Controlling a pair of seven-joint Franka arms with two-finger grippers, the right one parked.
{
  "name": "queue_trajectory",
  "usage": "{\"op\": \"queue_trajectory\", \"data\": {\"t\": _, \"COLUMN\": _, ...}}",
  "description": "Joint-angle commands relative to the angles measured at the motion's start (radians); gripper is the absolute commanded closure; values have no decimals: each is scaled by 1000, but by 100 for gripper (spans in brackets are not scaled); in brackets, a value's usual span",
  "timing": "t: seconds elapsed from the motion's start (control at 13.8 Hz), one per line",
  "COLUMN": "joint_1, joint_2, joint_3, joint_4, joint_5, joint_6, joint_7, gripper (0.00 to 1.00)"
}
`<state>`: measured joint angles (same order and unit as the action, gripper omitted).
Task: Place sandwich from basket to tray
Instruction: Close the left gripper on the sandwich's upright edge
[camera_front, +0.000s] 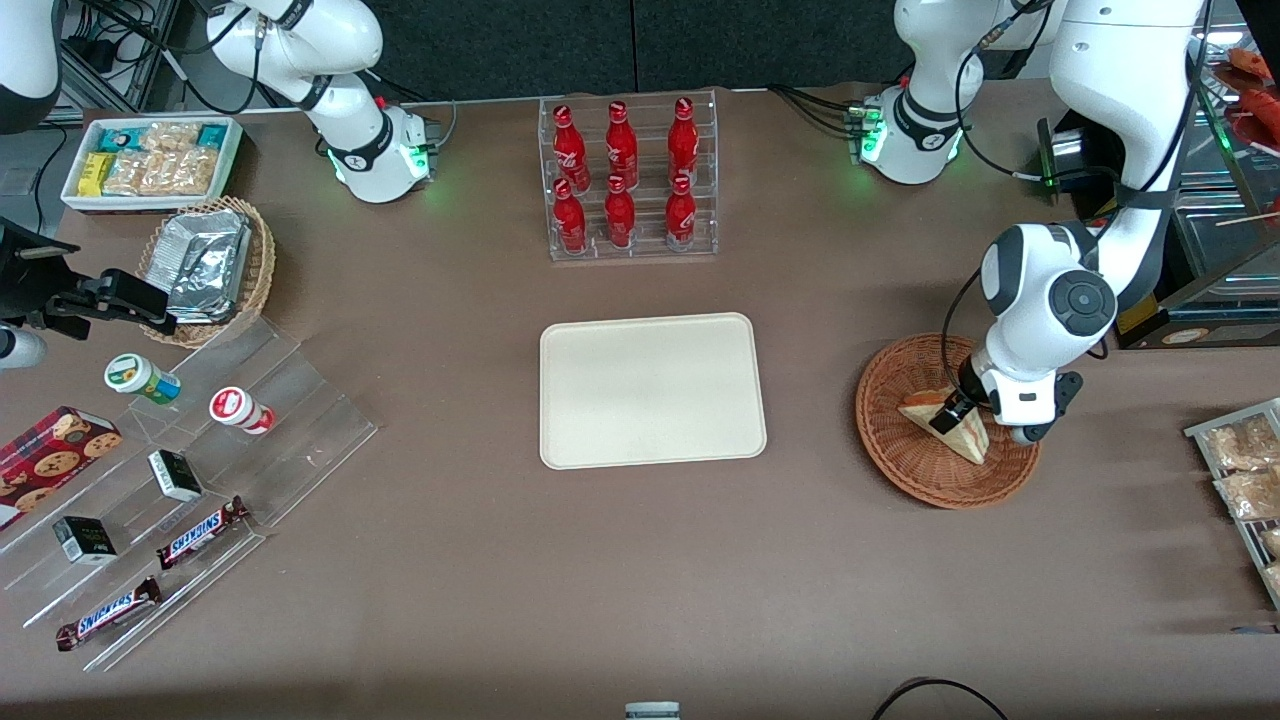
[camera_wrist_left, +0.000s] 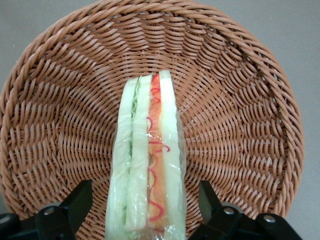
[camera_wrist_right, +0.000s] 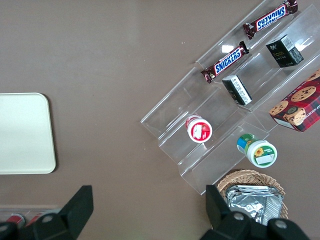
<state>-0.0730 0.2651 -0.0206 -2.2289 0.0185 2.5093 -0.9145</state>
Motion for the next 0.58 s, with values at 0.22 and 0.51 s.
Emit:
{"op": "queue_trajectory", "data": {"t": 0.22, "joint_1": -24, "joint_2": -12, "joint_3": 7, "joint_4": 28, "joint_5": 1, "joint_6": -27, "joint_7": -17, "gripper": 100}}
{"op": "queue_trajectory", "data": {"t": 0.51, "joint_1": -51, "joint_2": -58, "joint_3": 8, "joint_4": 48, "joint_5": 12, "joint_6": -81, "joint_7": -1, "gripper": 100}}
